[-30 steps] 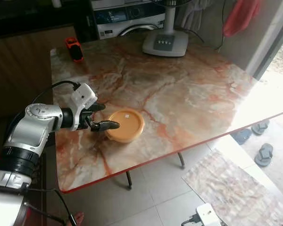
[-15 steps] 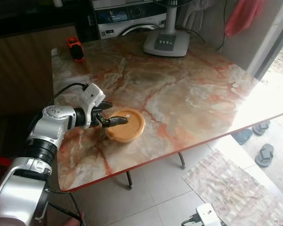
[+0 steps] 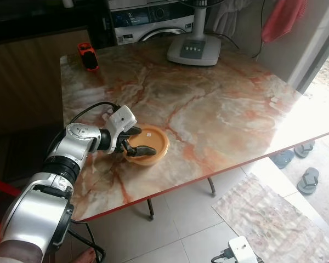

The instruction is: Restocking fridge

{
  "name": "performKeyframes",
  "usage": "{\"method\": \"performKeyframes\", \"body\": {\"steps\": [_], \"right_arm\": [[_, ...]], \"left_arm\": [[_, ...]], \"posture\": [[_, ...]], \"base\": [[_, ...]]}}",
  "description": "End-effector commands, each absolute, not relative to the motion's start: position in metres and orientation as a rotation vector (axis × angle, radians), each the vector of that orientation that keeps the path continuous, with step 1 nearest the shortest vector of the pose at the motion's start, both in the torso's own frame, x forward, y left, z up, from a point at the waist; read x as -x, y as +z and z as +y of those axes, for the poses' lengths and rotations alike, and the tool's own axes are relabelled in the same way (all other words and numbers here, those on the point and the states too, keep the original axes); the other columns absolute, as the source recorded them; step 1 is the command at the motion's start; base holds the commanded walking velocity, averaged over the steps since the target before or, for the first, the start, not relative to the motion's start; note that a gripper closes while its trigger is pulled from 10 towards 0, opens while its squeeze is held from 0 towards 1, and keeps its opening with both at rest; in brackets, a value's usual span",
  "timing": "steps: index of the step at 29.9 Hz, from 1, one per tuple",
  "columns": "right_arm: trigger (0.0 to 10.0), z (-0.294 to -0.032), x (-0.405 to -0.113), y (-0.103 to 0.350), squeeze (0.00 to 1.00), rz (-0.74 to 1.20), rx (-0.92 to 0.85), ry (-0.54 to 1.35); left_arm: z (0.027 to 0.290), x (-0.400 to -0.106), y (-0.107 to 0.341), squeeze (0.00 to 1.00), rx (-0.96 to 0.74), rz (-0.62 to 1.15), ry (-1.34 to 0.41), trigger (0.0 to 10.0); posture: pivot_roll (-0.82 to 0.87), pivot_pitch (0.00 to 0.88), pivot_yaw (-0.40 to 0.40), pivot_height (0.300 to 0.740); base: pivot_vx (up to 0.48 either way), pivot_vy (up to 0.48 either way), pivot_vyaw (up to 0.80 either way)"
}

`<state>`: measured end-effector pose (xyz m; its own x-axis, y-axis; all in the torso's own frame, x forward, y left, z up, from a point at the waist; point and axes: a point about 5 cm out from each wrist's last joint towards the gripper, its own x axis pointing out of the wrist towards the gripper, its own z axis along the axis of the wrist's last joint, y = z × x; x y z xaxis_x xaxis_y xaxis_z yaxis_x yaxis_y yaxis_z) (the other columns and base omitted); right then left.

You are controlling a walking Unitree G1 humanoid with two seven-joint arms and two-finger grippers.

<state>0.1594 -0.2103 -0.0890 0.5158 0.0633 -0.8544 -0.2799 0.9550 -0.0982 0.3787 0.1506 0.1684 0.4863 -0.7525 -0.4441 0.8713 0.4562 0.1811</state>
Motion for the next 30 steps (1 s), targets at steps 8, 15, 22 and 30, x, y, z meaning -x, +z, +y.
{"method": "performKeyframes", "body": {"steps": [8, 15, 22, 30], "right_arm": [[10.0, -0.212, -0.154, -0.091, 0.0, 1.024, 0.232, 0.204], [10.0, -0.212, -0.153, -0.091, 0.0, 1.027, 0.232, 0.206], [10.0, -0.213, -0.152, -0.091, 0.0, 1.028, 0.233, 0.211], [10.0, -0.213, -0.152, -0.091, 0.0, 1.029, 0.235, 0.215]], "left_arm": [[0.153, -0.372, 0.155, 0.0, -0.476, 0.407, -1.105, 10.0], [0.169, -0.366, 0.151, 0.0, -0.492, 0.458, -1.139, 10.0], [0.199, -0.358, 0.152, 0.0, -0.556, 0.52, -1.145, 10.0], [0.213, -0.349, 0.161, 0.0, -0.624, 0.543, -1.233, 10.0]], "posture": [[-0.01, 0.06, 0.017, 0.74], [0.0, 0.058, 0.016, 0.74], [0.0, 0.065, 0.01, 0.74], [0.01, 0.069, 0.009, 0.74]], "base": [[0.0, 0.0, 0.0], [0.0, 0.0, 0.0], [0.0, 0.0, 0.0], [0.0, 0.0, 0.0]]}}
